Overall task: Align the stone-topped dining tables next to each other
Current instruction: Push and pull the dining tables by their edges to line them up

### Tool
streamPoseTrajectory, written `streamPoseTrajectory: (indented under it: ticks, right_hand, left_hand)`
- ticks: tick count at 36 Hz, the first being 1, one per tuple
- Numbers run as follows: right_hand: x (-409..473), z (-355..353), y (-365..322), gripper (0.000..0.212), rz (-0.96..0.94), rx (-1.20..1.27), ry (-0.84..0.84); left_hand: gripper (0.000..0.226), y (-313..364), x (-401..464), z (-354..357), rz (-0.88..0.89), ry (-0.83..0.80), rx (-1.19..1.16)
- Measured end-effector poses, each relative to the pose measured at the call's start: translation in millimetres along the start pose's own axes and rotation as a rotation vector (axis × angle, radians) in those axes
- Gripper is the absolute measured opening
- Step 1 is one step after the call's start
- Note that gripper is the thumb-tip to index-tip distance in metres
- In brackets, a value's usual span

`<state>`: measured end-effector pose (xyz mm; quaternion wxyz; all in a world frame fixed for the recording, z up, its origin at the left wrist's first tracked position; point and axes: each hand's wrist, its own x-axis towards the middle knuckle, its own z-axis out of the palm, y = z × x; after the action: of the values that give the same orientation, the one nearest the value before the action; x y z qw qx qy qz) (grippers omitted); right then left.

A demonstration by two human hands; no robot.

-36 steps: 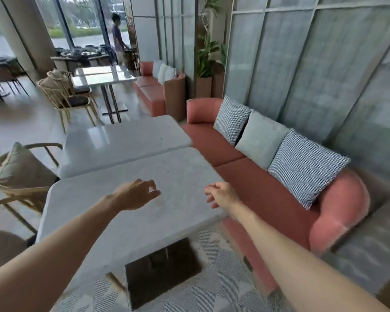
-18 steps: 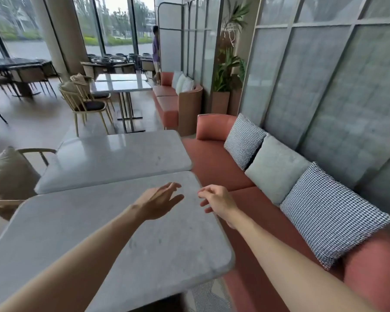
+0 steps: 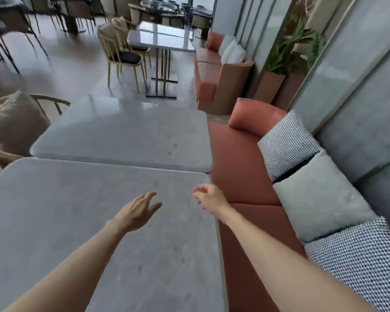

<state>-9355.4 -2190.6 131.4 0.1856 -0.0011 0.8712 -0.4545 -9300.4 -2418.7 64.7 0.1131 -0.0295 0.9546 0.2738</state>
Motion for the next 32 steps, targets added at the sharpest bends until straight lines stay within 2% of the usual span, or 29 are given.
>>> streamPoseTrajectory:
  ticks: [4,10,13,18,21,27,32]
  right_hand:
    - [38.6,46.4,-15.3,0.008,-0.077,-0.065,-0.175]
    - [69.0,125.9,-22.8,0.014,-0.134,-0.027,-0.46]
    - [67.9,154.4,-13.5,0.011,-0.175,-0.047,-0.577]
    - [57.4,176.5,14.3,0.008,-0.141,-0.103,-0.726]
    - [54.5,178.3,25.6,0.005,-0.134,-0.163,-0.757]
    - [52.5,169.0,48.0,0.006,-0.103,-0.178,-0.714]
    - [65.9,142.9,81.6,0.007,-0.087,-0.233,-0.653]
  left_hand:
    - [0.049,-35.9,-9.7,8.8,-0.287,0.179,-0.329]
    - [0.03,-65.2,-48.3,42.2,-0.75,0.699,-0.977]
    - [0.029,-66.5,-74.1,69.2,-0.926,0.864,-1.079]
    - [0.03,-53.3,-115.9,115.4,-1.075,0.971,-1.139]
    - [0.031,-43.2,-134.2,132.8,-1.116,1.021,-1.178]
    - [0.031,-26.8,-156.0,161.6,-1.182,1.118,-1.249]
    - [0.019,-9.2,-152.0,195.5,-1.235,1.214,-1.363]
